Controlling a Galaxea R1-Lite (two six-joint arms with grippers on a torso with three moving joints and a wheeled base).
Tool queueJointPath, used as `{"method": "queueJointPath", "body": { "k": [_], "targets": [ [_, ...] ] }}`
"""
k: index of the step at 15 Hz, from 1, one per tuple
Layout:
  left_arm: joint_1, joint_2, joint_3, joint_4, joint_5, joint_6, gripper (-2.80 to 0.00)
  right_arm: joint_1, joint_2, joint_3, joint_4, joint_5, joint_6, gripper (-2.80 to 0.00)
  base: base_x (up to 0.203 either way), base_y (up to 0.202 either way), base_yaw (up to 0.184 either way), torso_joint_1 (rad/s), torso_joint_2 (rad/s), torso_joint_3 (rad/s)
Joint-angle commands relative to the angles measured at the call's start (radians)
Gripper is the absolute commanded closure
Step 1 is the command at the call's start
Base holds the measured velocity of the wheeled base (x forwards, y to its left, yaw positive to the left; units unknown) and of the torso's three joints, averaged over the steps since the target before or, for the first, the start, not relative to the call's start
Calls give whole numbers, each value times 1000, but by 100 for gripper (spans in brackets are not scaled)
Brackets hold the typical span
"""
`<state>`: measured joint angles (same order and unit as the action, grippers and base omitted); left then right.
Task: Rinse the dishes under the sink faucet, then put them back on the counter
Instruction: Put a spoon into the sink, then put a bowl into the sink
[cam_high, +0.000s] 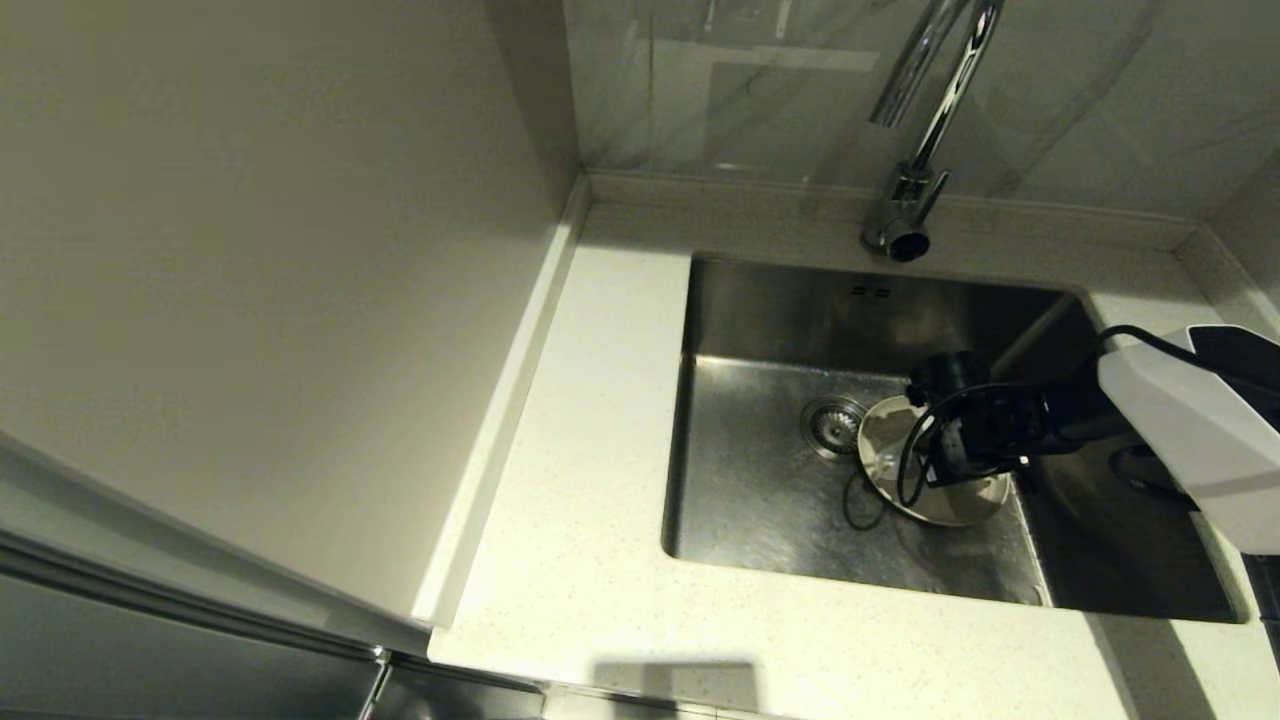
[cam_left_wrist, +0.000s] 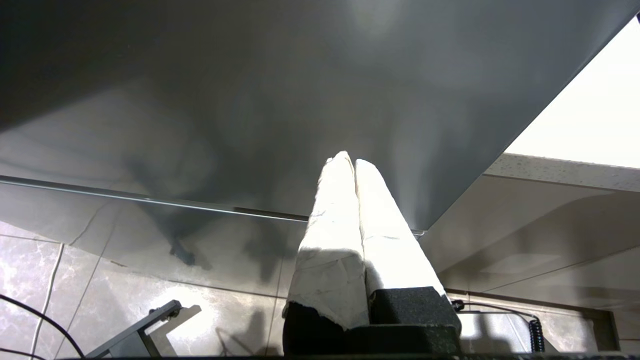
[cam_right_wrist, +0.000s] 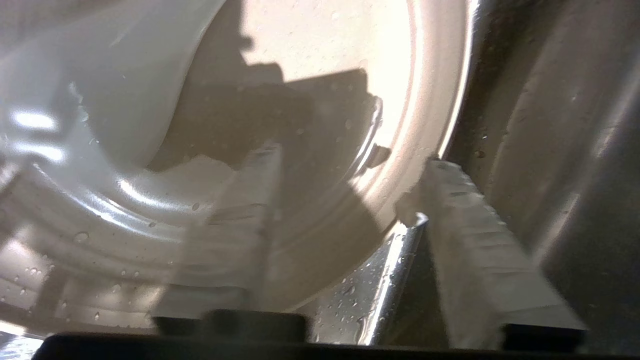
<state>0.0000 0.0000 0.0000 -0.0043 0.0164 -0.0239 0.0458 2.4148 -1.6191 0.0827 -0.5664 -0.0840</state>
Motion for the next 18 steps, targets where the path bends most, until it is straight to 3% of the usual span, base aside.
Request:
{"method": "queueJointPath", "body": {
  "k": [1, 5, 10, 13, 15, 16, 18],
  "targets": [
    [0, -3, 0, 0, 0, -1, 0, -4, -46, 4, 3, -3, 0, -280, 0, 0, 0, 0, 0, 0],
    [0, -3, 0, 0, 0, -1, 0, -3, -278, 67, 8, 12, -4, -280, 0, 0, 0, 0, 0, 0],
    [0, -3, 0, 0, 0, -1, 0, 25, -778, 339, 9, 54, -64, -280, 0, 0, 0, 0, 0, 0],
    [0, -3, 0, 0, 0, -1, 0, 6, -1070, 475, 22, 3, -108, -280, 0, 0, 0, 0, 0, 0],
    [0, -3, 0, 0, 0, -1, 0, -69, -1224, 559, 52, -48, -122, -280, 0, 0, 0, 0, 0, 0],
    [0, -3, 0, 0, 0, -1, 0, -142, -1281, 591, 71, -66, -126, 0, 0, 0, 0, 0, 0, 0],
    [0, -3, 0, 0, 0, -1, 0, -247, -1357, 606, 119, -85, -133, 0, 0, 0, 0, 0, 0, 0]
  ]
}}
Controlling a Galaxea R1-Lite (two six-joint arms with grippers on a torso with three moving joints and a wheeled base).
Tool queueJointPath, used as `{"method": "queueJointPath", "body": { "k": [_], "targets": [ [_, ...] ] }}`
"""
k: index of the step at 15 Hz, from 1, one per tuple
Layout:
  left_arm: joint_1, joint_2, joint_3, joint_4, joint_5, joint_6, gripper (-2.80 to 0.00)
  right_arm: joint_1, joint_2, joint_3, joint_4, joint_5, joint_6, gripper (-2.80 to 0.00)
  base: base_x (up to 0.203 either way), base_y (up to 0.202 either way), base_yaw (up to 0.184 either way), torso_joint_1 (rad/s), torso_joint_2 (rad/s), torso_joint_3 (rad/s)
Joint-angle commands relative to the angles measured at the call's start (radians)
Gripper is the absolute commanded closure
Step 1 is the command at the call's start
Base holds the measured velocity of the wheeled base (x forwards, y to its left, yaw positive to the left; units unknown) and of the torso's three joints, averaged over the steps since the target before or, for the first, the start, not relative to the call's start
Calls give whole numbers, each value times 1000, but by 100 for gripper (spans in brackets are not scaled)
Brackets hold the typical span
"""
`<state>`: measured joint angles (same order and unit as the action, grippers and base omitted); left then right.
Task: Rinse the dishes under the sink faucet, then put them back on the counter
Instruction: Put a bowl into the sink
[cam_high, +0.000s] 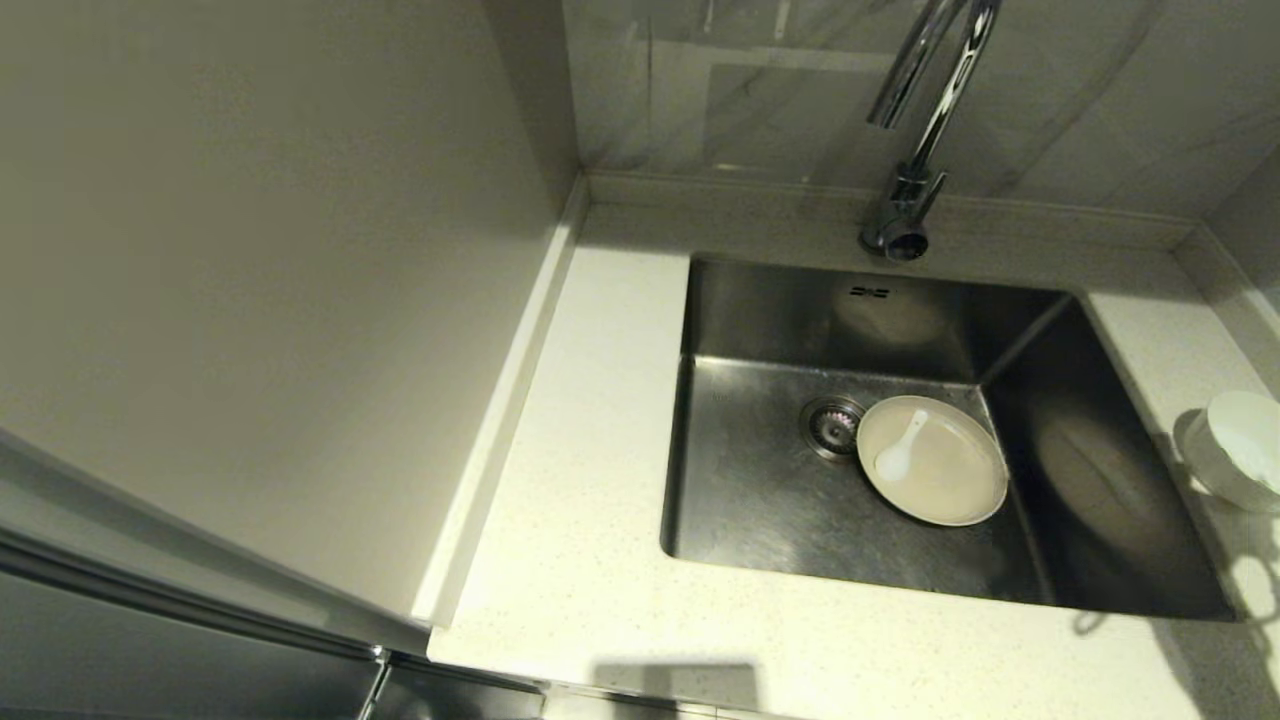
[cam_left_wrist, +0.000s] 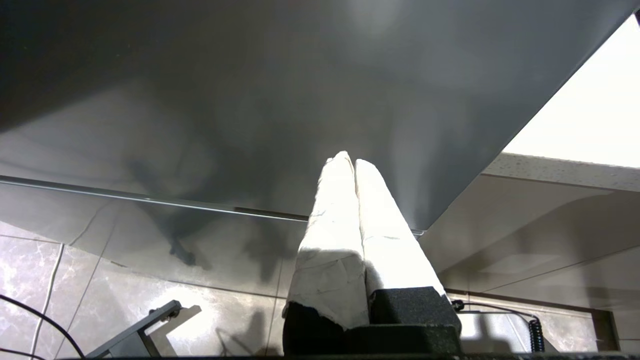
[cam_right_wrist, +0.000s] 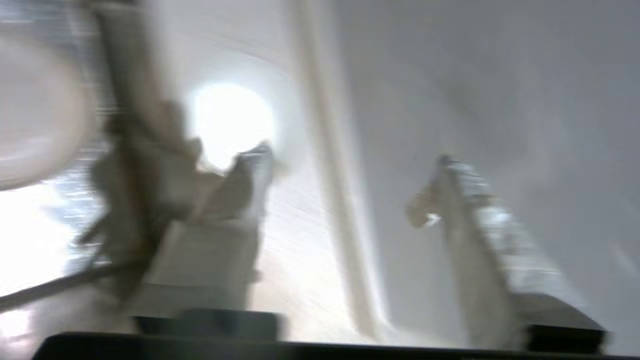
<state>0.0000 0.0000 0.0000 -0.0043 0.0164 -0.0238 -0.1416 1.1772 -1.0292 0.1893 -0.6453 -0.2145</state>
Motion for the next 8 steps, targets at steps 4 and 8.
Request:
{"method": "queueJointPath", "body": {
  "k": [4, 8],
  "targets": [
    [0, -3, 0, 0, 0, -1, 0, -145, -188, 28, 32, -123, 10, 0, 0, 0, 0, 0, 0, 0],
    [0, -3, 0, 0, 0, -1, 0, -200, -231, -10, 280, -185, 52, 0, 0, 0, 0, 0, 0, 0]
  ]
}}
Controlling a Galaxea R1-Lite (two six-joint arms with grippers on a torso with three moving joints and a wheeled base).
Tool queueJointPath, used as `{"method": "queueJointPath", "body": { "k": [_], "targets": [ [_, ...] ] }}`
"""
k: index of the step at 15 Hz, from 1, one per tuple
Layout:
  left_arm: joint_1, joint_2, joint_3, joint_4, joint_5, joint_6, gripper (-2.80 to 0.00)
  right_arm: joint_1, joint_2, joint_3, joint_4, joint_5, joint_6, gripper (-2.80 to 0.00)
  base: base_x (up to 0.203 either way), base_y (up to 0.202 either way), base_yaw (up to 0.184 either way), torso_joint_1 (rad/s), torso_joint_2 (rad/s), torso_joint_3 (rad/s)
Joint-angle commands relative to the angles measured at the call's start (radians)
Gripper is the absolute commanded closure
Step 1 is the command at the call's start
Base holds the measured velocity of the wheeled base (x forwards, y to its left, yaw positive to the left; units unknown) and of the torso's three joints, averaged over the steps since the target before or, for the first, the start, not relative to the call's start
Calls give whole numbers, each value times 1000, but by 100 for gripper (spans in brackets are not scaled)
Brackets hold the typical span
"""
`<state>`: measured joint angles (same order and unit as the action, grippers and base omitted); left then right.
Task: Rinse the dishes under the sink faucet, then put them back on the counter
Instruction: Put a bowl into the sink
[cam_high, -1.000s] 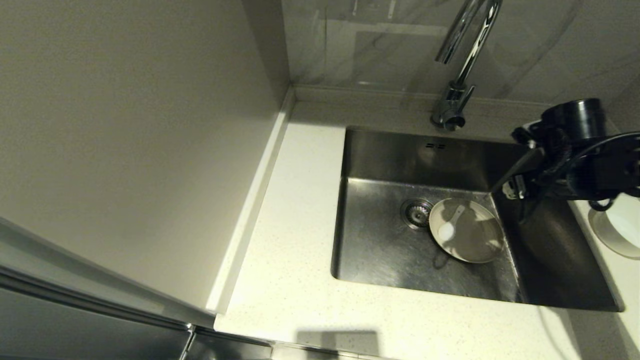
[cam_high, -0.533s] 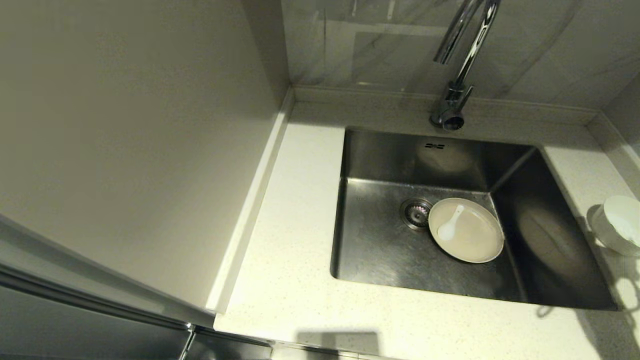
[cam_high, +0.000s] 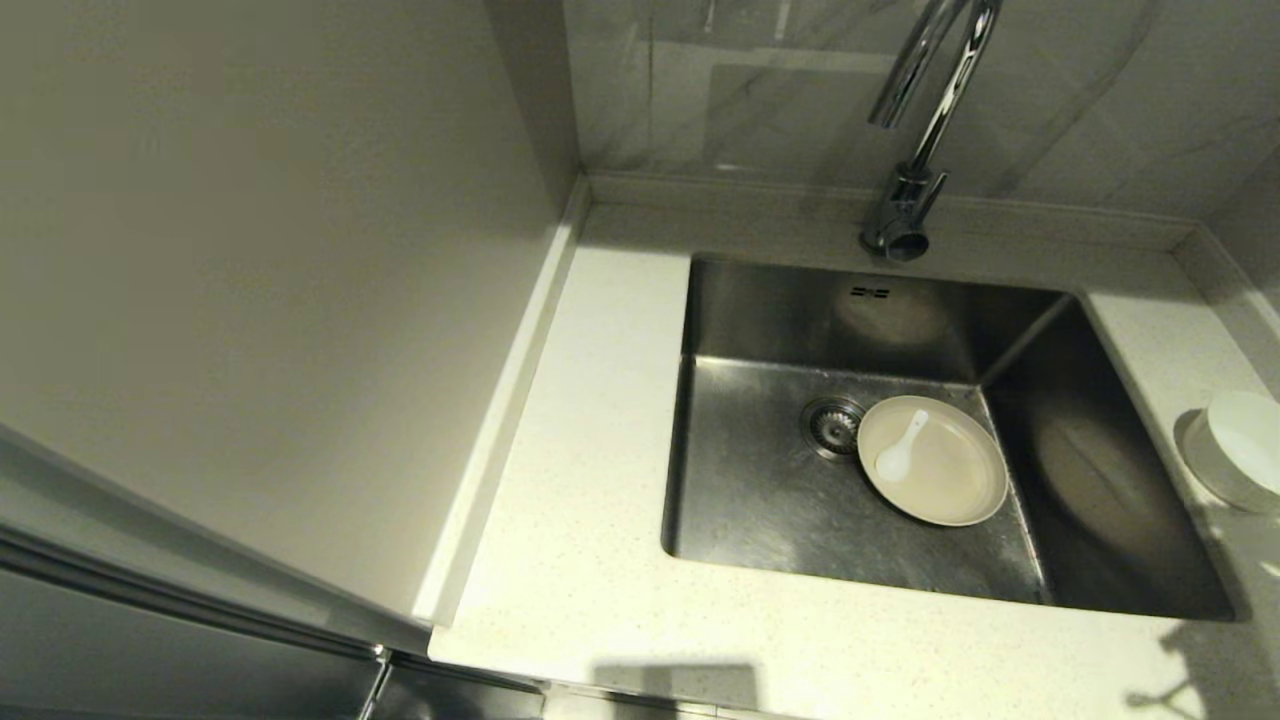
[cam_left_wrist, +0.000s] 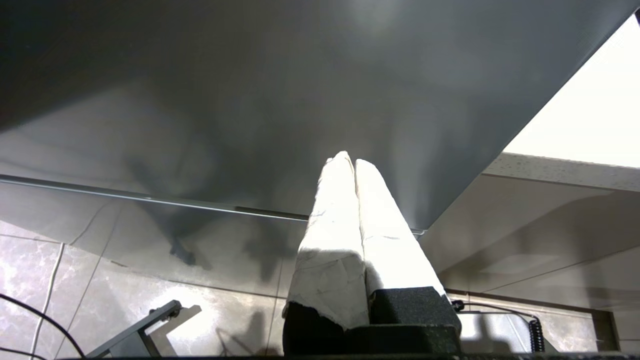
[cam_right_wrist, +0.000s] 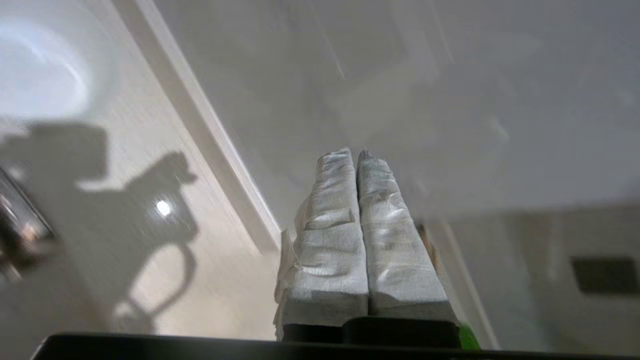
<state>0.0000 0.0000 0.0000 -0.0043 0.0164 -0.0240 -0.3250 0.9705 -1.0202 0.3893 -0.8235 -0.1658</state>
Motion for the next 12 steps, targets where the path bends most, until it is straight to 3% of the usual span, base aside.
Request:
{"method": "queueJointPath", "body": {
  "k": [1, 3, 5, 10, 11, 12],
  "targets": [
    [0, -3, 0, 0, 0, -1, 0, -29, -24, -42, 137, -8, 46, 0, 0, 0, 0, 0, 0, 0],
    [0, -3, 0, 0, 0, -1, 0, -34, 25, -90, 204, -7, 115, 0, 0, 0, 0, 0, 0, 0],
    [0, -3, 0, 0, 0, -1, 0, -34, 107, -151, 244, 24, 125, 0, 0, 0, 0, 0, 0, 0],
    [0, -3, 0, 0, -1, -1, 0, -65, 328, -334, 357, 274, 152, 0, 0, 0, 0, 0, 0, 0],
    [0, -3, 0, 0, 0, -1, 0, -67, 365, -352, 364, 292, 166, -280, 0, 0, 0, 0, 0, 0],
    [0, -3, 0, 0, 0, -1, 0, -67, 398, -373, 367, 320, 176, -280, 0, 0, 0, 0, 0, 0]
  ]
}}
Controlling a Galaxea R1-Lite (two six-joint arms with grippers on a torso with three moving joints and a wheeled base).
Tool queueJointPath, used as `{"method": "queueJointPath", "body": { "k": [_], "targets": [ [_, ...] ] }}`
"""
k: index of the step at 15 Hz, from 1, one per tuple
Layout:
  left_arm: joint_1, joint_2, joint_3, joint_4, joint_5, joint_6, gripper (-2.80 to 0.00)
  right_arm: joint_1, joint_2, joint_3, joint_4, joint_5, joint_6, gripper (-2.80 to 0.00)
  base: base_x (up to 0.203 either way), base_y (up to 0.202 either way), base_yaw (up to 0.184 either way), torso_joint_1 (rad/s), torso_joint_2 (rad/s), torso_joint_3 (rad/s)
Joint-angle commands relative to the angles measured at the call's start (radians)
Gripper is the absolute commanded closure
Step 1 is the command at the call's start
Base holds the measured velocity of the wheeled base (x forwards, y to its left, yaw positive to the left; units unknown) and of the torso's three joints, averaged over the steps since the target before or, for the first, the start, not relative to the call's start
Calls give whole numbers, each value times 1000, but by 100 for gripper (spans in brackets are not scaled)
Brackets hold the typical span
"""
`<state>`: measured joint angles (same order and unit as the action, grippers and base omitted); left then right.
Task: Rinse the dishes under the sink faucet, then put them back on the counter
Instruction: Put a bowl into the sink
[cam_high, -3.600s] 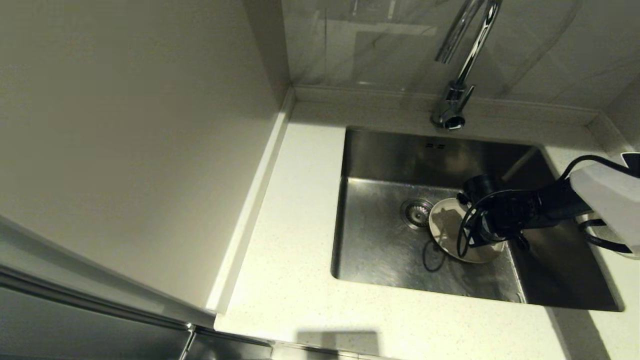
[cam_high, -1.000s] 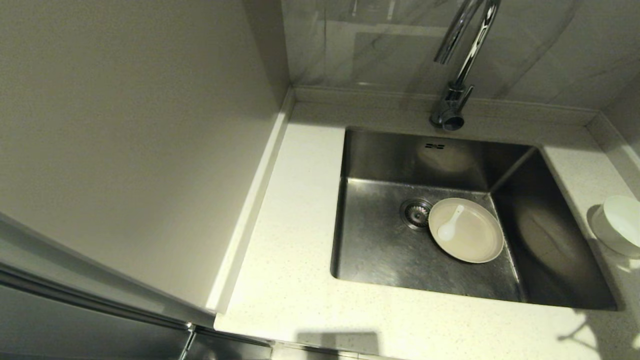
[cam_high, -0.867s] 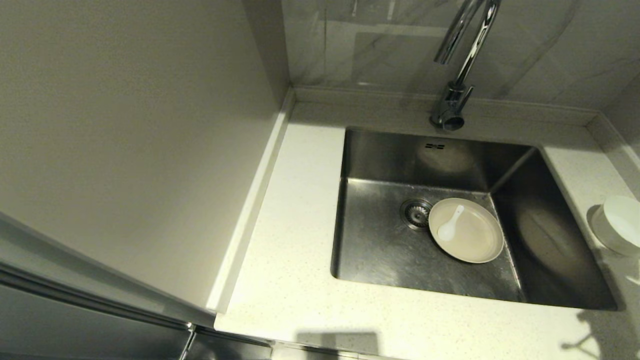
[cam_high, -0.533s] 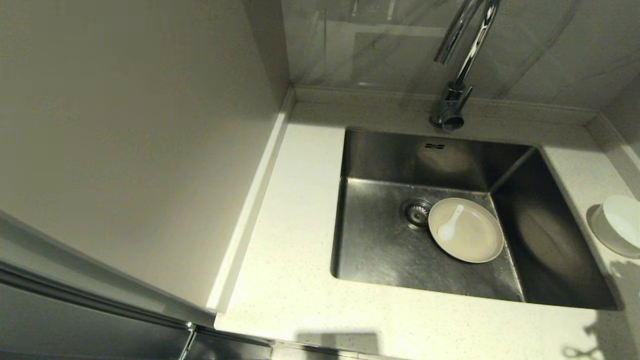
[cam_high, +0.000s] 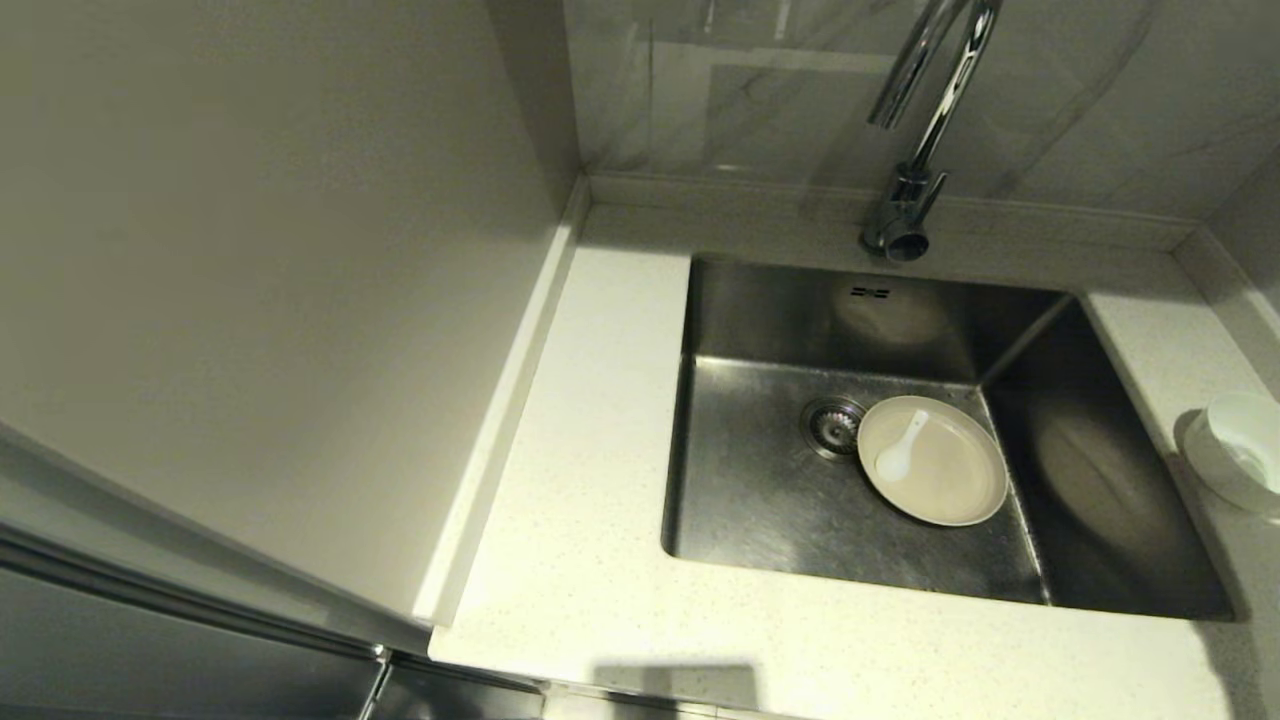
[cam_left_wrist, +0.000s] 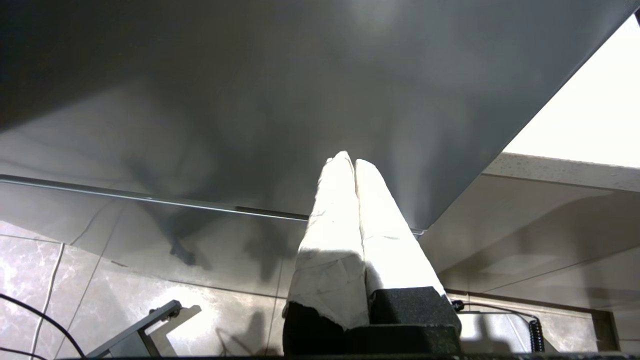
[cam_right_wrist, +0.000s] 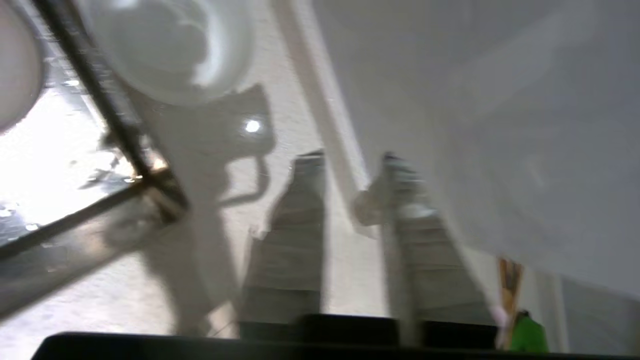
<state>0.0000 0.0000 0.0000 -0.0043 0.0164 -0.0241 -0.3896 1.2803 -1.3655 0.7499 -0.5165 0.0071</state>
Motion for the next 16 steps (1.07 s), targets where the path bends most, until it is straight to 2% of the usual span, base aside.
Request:
{"method": "queueJointPath", "body": {
  "k": [1, 5, 8, 11, 16],
  "targets": [
    [0, -3, 0, 0, 0, 0, 0, -4, 118, -46, 7, 51, 6, -280, 0, 0, 0, 0, 0, 0],
    [0, -3, 0, 0, 0, 0, 0, -14, 218, -94, 4, 228, 3, -280, 0, 0, 0, 0, 0, 0],
    [0, -3, 0, 0, 0, 0, 0, -14, 322, -133, 2, 262, 0, -280, 0, 0, 0, 0, 0, 0],
    [0, -3, 0, 0, 0, 0, 0, -12, 377, -157, 2, 308, -47, -280, 0, 0, 0, 0, 0, 0],
    [0, -3, 0, 0, 0, 0, 0, 9, 445, -167, -14, 328, -66, -280, 0, 0, 0, 0, 0, 0]
  ]
}}
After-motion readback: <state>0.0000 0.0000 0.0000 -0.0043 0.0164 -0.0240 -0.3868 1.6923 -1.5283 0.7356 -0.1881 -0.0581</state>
